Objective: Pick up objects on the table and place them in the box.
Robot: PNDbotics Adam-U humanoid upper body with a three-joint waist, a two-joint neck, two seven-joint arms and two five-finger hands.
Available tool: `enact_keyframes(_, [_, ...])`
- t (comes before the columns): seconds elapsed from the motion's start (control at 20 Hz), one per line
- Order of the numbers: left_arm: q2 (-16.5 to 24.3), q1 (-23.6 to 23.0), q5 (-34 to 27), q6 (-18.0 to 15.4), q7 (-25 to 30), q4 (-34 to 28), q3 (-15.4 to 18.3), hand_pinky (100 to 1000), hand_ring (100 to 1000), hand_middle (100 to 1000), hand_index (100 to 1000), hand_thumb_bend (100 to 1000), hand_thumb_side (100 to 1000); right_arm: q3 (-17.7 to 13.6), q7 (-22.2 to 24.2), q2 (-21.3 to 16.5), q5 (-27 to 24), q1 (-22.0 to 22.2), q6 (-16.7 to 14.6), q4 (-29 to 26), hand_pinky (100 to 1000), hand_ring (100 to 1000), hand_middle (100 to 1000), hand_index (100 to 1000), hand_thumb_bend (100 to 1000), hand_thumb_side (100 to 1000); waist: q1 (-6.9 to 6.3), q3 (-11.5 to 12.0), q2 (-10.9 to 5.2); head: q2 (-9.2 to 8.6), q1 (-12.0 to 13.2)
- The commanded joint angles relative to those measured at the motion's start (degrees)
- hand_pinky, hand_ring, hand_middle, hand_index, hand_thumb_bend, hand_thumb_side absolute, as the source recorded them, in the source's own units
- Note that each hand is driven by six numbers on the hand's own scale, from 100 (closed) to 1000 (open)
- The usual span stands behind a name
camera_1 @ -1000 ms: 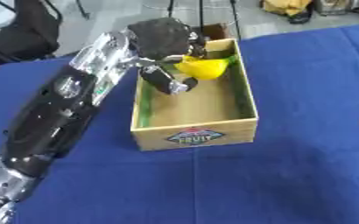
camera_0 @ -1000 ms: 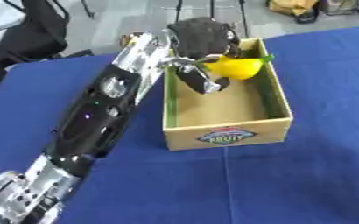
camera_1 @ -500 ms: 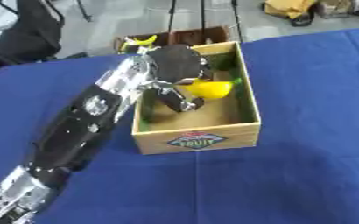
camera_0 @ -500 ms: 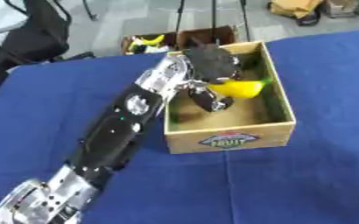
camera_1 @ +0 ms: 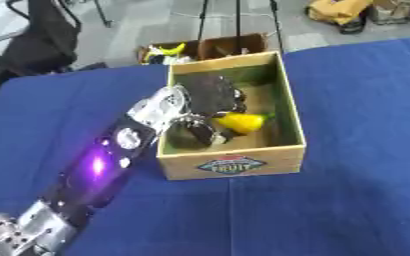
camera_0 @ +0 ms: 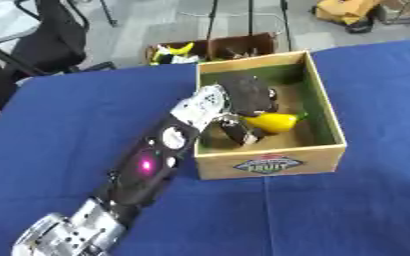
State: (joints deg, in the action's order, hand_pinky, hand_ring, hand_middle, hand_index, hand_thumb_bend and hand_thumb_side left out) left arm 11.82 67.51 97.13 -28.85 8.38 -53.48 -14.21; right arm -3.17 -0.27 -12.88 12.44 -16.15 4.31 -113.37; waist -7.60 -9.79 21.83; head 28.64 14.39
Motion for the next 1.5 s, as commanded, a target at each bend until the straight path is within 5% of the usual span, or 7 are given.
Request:
enact_keyframes(0.05, [0.3, 0.8, 2.4, -0.3, -1.6, -0.1, 0.7, 644, 778, 772, 845, 205, 634, -0.1, 0.2, -0.4, -0.2, -0.4, -0.1, -1.2, 709, 708, 705, 874, 100, 1000, 0.67, 0.1, -1.19, -0.33, 0.0])
enact_keyframes(0.15, [0.3, 0.8, 3.3, -0.2, -2.3, -0.3, 0.7, 669, 802, 801, 864, 249, 680, -0.1, 0.2, -0.4, -0.1, -0.3, 0.0, -1.2, 710, 708, 705, 874, 100, 1000, 0.70, 0.2, -1.26, -0.29, -0.1])
enact_keyframes(0.4, [1.0, 0.8, 5.3, 2.2, -2.6, -1.5, 1.5, 780, 896, 903, 937, 643, 955, -0.1, 0.3, -0.3, -0.1, -0.2, 0.0, -1.2, 710, 708, 705, 874, 100, 1000, 0.73, 0.5, -1.46, -0.12, -0.5])
enact_keyframes(0.5, [1.7, 1.0, 5.9, 3.6, -3.4, -2.7, 2.6, 781, 901, 906, 941, 713, 997, -0.1, 0.4, -0.3, -0.2, -0.2, 0.0, -1.2, 710, 708, 705, 874, 100, 1000, 0.75, 0.6, -1.54, -0.08, -0.6])
enact_keyframes(0.85, [4.1, 0.7, 2.5, 8.9, -8.3, -9.2, 6.7, 710, 861, 857, 923, 706, 1000, -0.3, 0.1, -0.4, -0.1, 0.2, 0.2, -1.2, 710, 709, 705, 874, 100, 1000, 0.77, 1.5, -2.07, 1.24, -2.8])
enact_keyframes(1.2, [5.8, -0.7, -3.0, 14.2, -13.7, -18.0, 12.2, 601, 796, 783, 902, 468, 1000, -0.8, -0.5, -0.4, -0.2, 0.7, 0.3, -1.2, 710, 710, 705, 874, 100, 1000, 1.33, 3.1, -2.79, 3.30, -5.3])
enact_keyframes(1.5, [7.7, -4.1, -7.6, 18.8, -18.4, -25.6, 15.6, 556, 768, 751, 904, 514, 1000, -1.2, -1.1, -0.1, -0.4, 1.1, 0.3, -1.2, 709, 710, 705, 874, 100, 1000, 2.39, 4.6, -3.62, 4.59, -5.7])
